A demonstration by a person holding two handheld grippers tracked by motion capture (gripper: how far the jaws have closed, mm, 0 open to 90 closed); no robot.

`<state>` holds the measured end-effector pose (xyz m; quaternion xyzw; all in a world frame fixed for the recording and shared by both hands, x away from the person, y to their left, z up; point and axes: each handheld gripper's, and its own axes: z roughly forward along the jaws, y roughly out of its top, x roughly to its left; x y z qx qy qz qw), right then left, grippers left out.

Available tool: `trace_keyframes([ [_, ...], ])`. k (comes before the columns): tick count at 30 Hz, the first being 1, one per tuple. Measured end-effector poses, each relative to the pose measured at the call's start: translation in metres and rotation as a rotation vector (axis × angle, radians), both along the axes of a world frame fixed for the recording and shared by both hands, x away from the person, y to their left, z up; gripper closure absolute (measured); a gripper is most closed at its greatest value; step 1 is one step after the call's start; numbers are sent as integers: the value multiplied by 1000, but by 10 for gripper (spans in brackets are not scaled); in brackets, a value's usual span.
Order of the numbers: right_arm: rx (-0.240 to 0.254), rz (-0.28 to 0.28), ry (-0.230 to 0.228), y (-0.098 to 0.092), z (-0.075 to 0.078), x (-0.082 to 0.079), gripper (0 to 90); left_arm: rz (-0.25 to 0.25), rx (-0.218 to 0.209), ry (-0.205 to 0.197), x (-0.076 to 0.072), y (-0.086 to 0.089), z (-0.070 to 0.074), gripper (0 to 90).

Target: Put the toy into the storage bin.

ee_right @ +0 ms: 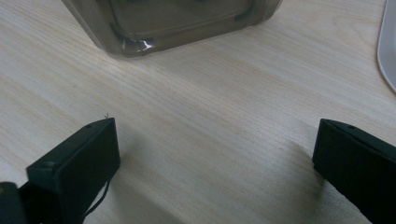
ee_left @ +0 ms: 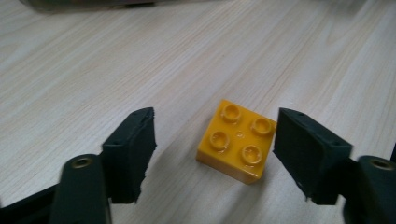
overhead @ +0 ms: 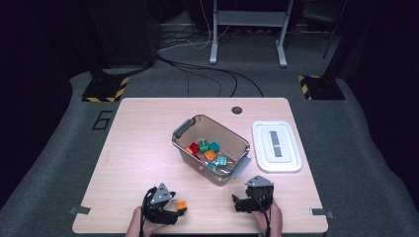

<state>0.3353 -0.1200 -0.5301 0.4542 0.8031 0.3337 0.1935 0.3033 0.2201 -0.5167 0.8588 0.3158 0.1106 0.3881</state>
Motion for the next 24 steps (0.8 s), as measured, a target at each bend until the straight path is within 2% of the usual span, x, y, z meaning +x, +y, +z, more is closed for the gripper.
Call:
trace_keyframes([
  [4, 3, -3, 0, 0, 0, 0, 0, -24, 12, -13, 0, -2, -2, 502],
  [7, 5, -3, 1, 0, 0, 0, 0, -20, 13, -14, 0, -3, -6, 572],
  [13, 0, 0, 0, 0, 0, 0, 0, -6, -4, -29, 4, 0, -4, 587],
  [17, 2, 1, 1, 0, 0, 0, 0, 6, -14, -42, 13, 4, 10, 587],
  [22, -1, 2, -1, 0, 0, 0, 0, 38, -23, -77, 25, 6, 31, 587],
  [23, 4, -2, 1, 0, 0, 0, 0, 38, -23, -77, 25, 6, 31, 587],
  [24, 3, -1, 0, 0, 0, 0, 0, 50, -22, -98, 29, 6, 39, 587],
])
